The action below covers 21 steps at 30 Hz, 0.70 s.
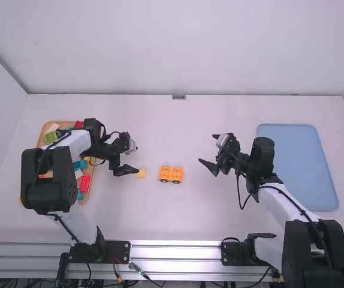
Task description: Assemble lego blocks to make yellow taxi
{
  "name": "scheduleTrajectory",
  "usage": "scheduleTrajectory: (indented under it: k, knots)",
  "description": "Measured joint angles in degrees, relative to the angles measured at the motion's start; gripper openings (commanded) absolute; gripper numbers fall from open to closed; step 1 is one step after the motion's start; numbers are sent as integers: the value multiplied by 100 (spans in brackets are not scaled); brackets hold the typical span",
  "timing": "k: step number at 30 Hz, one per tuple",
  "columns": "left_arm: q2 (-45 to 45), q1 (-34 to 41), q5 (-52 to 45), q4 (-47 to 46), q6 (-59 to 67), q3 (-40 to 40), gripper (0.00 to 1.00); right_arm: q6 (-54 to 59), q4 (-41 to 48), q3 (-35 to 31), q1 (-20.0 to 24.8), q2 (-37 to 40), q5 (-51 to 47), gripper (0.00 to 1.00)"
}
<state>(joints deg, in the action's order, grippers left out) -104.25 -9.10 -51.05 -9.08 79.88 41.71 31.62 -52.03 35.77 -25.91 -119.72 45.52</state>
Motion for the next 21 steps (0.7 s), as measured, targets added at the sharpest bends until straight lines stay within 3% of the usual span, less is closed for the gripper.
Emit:
scheduleTrajectory:
  k: [13, 16, 18, 21]
  knots:
    - [-144, 2, 15, 120, -48, 0, 100, 2, 2, 2, -2, 0, 2, 99]
    - [-144, 22, 46, 109, -61, 0, 89, -15, 4, 0, 0, 0, 7, 99]
    - [-144, 61, 87, 105, -83, 0, 75, -4, 4, 0, 0, 0, 20, 99]
    - [-144, 101, 140, 83, -87, 0, 68, -7, 9, 0, -2, 0, 24, 99]
